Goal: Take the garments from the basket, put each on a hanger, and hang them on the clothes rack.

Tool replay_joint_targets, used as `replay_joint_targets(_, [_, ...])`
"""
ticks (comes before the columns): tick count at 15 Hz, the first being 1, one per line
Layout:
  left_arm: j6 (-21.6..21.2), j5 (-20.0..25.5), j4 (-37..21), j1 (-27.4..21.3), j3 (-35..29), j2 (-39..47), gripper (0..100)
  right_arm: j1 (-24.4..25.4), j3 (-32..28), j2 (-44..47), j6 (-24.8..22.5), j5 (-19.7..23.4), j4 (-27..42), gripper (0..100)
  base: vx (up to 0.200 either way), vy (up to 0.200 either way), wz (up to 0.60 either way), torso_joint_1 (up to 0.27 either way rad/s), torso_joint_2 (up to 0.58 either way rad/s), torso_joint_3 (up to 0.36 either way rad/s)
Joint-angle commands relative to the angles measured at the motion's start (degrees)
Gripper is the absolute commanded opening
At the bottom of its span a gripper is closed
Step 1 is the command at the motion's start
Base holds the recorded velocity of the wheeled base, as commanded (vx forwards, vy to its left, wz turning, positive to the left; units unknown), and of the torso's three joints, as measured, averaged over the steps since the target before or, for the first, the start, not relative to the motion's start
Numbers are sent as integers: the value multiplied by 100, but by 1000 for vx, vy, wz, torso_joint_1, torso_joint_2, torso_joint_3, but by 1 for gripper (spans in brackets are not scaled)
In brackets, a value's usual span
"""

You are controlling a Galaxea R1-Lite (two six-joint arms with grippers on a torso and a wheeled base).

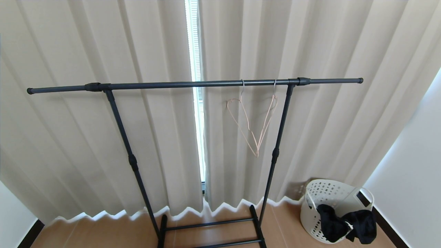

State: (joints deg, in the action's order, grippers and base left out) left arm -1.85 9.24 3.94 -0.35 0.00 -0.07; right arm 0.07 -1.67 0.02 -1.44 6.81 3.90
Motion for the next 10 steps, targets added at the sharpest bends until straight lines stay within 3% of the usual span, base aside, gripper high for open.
replay_joint_targets(1, [1, -1, 2, 0, 0, 7, 100, 1, 18, -2, -41, 4, -21, 100, 0, 0, 0, 0, 0, 0])
replay_joint_targets(10, [1, -1, 2, 0, 0, 7, 100, 1, 18, -2, -50, 4, -30, 100, 0, 0, 0, 0, 0, 0])
